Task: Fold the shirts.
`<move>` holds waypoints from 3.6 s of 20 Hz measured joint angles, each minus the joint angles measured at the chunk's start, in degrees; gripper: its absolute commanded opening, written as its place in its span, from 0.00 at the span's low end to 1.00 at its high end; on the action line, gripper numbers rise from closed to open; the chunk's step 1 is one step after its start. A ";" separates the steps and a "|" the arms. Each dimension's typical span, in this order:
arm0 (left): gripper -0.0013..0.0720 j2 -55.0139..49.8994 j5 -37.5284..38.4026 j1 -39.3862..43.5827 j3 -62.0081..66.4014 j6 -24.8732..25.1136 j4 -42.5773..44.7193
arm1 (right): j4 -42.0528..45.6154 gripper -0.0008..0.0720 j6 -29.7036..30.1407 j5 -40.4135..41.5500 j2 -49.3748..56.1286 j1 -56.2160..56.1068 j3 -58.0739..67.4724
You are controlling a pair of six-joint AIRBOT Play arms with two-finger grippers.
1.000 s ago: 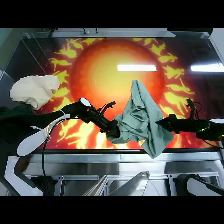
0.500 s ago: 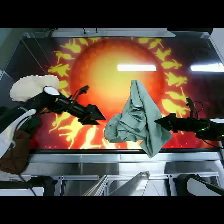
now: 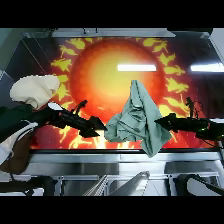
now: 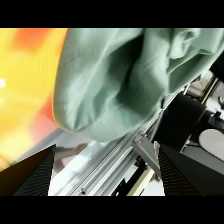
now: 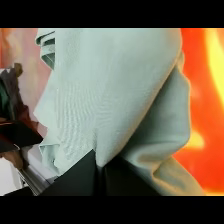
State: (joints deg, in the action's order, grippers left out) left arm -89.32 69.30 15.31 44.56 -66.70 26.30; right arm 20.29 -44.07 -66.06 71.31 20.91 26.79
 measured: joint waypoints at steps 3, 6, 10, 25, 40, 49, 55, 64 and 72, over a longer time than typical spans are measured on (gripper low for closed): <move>0.78 -5.70 0.31 4.42 3.37 -0.37 -0.55 | -0.02 0.04 0.00 -0.57 0.00 0.00 0.00; 0.55 -10.64 2.69 7.06 8.85 -1.18 -1.16 | -0.02 0.04 0.02 -1.79 0.00 0.00 0.00; 0.03 -14.86 3.72 8.37 15.93 -2.99 -0.63 | -0.81 0.04 0.57 -4.79 0.00 0.00 0.00; 0.06 32.33 14.08 -10.93 38.23 -2.71 -2.12 | -33.57 0.04 3.78 -22.05 -37.73 8.50 24.94; 0.99 26.58 4.83 -33.81 13.66 9.70 -4.98 | -4.59 0.96 -11.63 1.31 -20.33 5.05 21.57; 0.99 11.21 12.48 -34.73 11.50 10.43 0.66 | 2.51 0.88 -9.03 1.49 -3.37 -6.67 15.54; 0.99 6.23 7.52 -33.44 11.41 8.66 11.21 | -6.58 0.77 -8.15 11.26 13.42 -25.99 13.84; 0.96 -4.76 6.54 -30.80 19.74 8.22 14.27 | -24.74 0.41 -3.50 12.39 26.93 -38.38 19.74; 0.04 -8.35 7.91 -28.41 26.08 8.04 14.45 | -25.99 0.04 -4.04 13.49 28.11 -40.44 25.90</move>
State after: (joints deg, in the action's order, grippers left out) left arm -97.67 77.21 -13.10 70.63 -58.65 40.75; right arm -5.69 -48.12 -52.58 99.42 -19.53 52.69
